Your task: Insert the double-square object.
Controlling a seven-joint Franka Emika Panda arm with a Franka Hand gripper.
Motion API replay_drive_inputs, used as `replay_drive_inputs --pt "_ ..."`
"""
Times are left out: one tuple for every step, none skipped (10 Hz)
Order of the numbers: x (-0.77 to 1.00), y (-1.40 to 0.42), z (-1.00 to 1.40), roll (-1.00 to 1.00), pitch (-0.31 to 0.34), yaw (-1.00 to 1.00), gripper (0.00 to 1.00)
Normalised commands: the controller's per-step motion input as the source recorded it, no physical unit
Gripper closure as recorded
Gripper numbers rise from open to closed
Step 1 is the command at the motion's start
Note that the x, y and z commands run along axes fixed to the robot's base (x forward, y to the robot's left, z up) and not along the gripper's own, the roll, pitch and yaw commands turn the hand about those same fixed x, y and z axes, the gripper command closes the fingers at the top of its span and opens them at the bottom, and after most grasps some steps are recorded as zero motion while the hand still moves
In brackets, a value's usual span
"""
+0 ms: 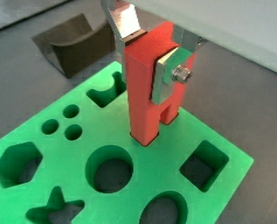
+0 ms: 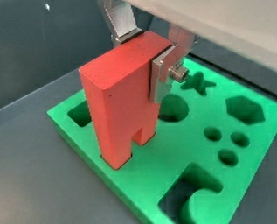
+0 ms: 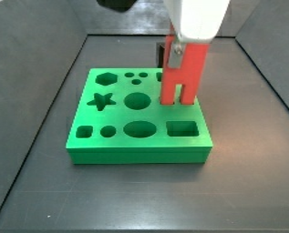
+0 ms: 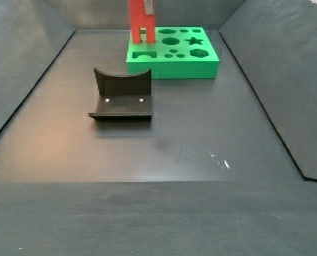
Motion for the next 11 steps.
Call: replay_drive_inputs --pt "0.20 0.09 -0.31 0.00 0.094 -0.28 1.00" --pt "0.15 0.11 -0.27 0.00 0.071 -0.17 1.00" --pt "0.13 0.11 -0.24 0.00 0.027 0.00 1.00" --pt "0.09 0.16 -0.18 0.00 0.000 0.06 1.00" --pt "0.09 0.24 -0.13 0.00 0.000 0.15 1.00" --pt "0.07 0.18 -0.11 0.00 0.000 0.13 1.00" --pt "0.02 0.00 -0.13 0.00 0.000 0.00 1.00" --pt "0.00 0.03 0.00 -0.04 -0.014 0.00 1.00" --pt "0.00 -0.01 0.00 0.03 0.000 0.00 1.00" --pt "0.00 0.00 0.00 0.00 0.000 0.00 1.00" --pt "0.00 0.00 0.00 0.00 0.000 0.00 1.00"
